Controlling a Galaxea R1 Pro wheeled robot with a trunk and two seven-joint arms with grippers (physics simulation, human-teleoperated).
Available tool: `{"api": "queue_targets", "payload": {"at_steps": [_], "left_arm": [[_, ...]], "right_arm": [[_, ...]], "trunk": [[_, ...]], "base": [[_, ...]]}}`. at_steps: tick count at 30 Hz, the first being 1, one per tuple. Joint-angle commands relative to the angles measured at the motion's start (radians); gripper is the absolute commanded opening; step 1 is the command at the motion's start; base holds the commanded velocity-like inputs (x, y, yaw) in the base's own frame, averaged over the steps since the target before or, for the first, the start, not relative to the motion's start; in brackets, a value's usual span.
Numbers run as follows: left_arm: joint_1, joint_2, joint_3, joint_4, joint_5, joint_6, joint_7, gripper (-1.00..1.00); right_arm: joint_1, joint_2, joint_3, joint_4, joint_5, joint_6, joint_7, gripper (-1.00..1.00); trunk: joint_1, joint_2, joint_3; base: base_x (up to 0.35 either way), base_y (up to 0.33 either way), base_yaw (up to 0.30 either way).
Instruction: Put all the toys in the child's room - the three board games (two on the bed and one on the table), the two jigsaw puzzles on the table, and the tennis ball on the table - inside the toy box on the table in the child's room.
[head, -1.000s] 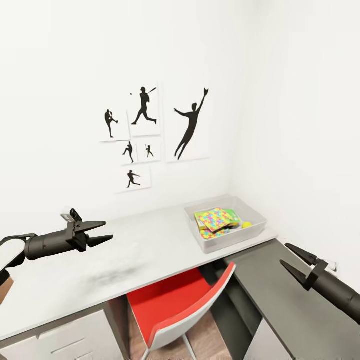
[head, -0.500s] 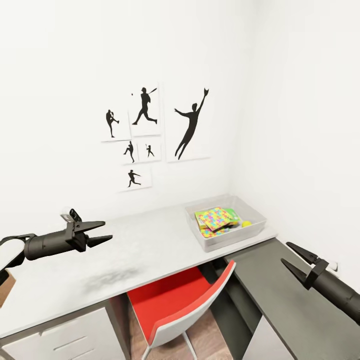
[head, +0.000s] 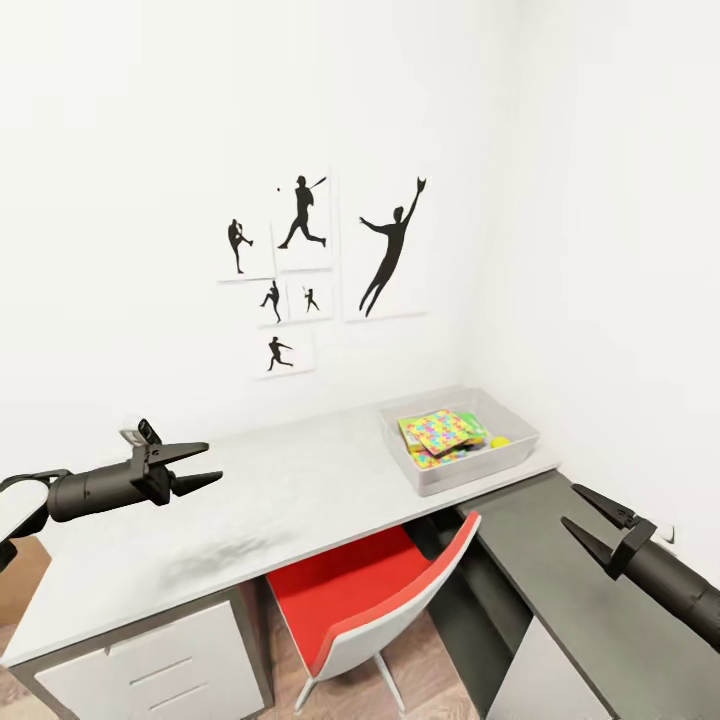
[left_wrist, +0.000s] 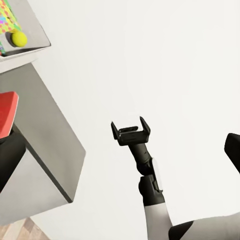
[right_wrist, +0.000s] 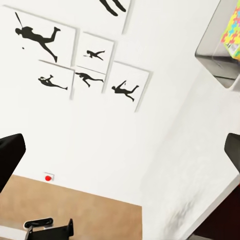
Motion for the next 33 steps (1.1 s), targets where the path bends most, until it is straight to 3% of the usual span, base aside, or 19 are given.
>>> {"api": "queue_targets", "payload": {"at_steps": [1, 33], "left_arm": [[-0.002, 0.001, -0.003, 0.001, -0.001, 0.002, -0.006, 1.0], [-0.002, -0.003, -0.002, 0.003, 0.0, 0.002, -0.006, 1.0]], "right_arm": [[-0.001, 0.001, -0.001, 0.0, 0.009, 0.004, 0.008, 1.0], [-0.001, 0.018, 0.001, 0.0, 0.009, 0.004, 0.008, 1.0]], "trunk": [[0.001, -0.002, -0.002], [0.001, -0.002, -0.002]], "base": [[-0.027, 0.029, 0.0], [-0.005, 0.002, 0.0]]}}
